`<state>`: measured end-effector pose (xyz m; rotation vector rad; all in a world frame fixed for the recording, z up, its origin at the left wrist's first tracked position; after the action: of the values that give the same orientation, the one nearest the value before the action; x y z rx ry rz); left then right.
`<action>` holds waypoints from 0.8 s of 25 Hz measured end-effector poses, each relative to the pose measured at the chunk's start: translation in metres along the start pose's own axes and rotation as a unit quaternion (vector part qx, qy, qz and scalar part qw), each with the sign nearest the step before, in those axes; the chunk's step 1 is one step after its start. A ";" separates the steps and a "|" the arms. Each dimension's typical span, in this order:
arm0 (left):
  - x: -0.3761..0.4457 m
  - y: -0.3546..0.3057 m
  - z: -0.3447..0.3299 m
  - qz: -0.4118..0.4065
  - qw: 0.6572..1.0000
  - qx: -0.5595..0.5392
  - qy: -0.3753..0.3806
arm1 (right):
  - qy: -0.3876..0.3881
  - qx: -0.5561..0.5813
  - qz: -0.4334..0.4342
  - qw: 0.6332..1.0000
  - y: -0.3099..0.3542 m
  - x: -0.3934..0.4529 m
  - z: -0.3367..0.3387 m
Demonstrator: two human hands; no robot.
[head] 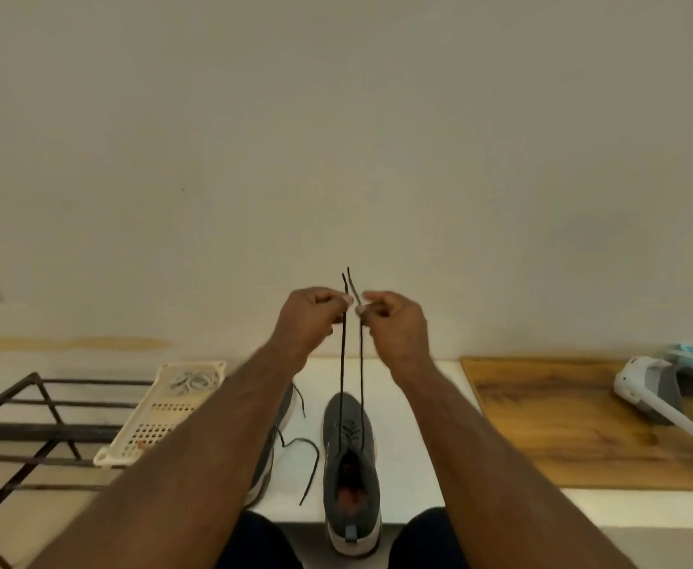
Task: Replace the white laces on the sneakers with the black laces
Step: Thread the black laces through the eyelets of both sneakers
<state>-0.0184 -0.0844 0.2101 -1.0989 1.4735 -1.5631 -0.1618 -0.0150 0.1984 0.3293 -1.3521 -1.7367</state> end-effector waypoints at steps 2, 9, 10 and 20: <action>-0.001 0.015 0.014 0.028 0.997 -0.049 -0.043 | -0.030 0.032 -0.036 0.998 -0.020 0.001 0.014; -0.040 0.158 0.050 0.144 0.947 0.286 0.004 | 0.122 -0.301 -0.130 0.937 -0.159 -0.048 0.008; -0.047 0.182 0.047 0.161 0.931 0.327 0.030 | 0.148 -0.311 -0.134 0.929 -0.174 -0.057 -0.002; -0.047 0.246 0.000 0.122 0.932 0.324 0.105 | 0.233 -0.219 -0.119 0.940 -0.208 -0.077 -0.063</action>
<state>-0.0133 -0.0649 -0.0394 -0.3607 1.0342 -1.8271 -0.1740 0.0065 -0.0308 0.6219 -0.5836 -1.9418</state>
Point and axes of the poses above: each hand's wrist, its own x-axis towards the middle knuckle, its own z-axis out of the back of the hand, y = z × x, the point moved 8 cm from there along x, towards the middle knuckle, and after that the axes turned 10 degrees about -x, right-handed, at the moved point
